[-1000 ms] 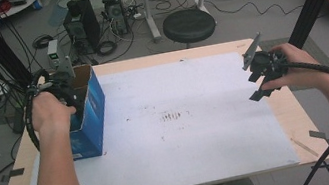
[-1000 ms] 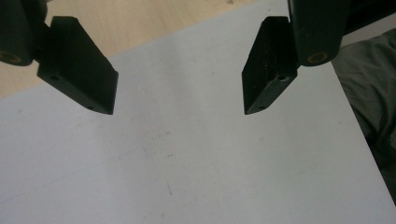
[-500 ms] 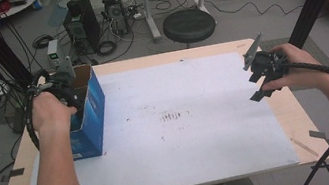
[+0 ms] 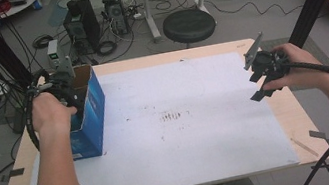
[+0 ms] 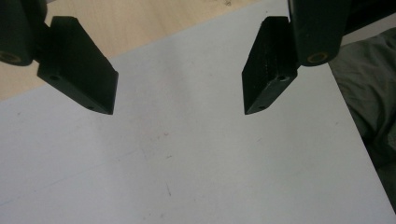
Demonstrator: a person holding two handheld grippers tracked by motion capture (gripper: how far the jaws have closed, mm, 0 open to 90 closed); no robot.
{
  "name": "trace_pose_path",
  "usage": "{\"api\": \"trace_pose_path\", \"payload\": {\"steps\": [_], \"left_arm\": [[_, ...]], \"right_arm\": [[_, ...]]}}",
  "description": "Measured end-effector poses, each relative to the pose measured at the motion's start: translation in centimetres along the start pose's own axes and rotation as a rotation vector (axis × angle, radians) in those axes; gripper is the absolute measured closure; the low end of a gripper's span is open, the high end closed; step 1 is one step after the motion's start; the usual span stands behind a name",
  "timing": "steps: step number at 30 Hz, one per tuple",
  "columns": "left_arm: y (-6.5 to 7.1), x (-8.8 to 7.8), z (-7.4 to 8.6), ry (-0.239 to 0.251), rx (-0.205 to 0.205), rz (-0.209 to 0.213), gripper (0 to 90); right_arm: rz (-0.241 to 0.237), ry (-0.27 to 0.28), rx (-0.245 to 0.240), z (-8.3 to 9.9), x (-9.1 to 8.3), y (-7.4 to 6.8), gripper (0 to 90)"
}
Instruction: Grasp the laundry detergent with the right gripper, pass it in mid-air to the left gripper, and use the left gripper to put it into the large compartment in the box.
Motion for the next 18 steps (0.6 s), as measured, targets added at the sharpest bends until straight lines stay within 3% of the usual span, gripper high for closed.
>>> {"api": "trace_pose_path", "payload": {"steps": [9,11,18], "left_arm": [[-0.1,-1.4,0.4,0.033,0.024,-0.016,29.3],[-0.1,-2.0,0.6,0.045,0.024,-0.017,28.2],[0.5,-5.3,1.2,0.090,0.083,-0.032,22.2]], "right_arm": [[-0.001,0.007,-0.003,-0.3,-0.3,-0.3,26.9],[-0.001,0.006,0.000,-0.4,-0.4,-0.5,26.8],[-0.010,0.017,-0.013,-0.7,-0.4,-0.7,25.3]]}}
Point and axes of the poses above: each handheld gripper's, and its own axes: x roughly forward along the jaws, z roughly out of its underside, y roughly to its right, the point moved 2 cm from there along x, roughly forward along the jaws, and after that the axes turned 9 degrees about -z, right-handed, at the moved point
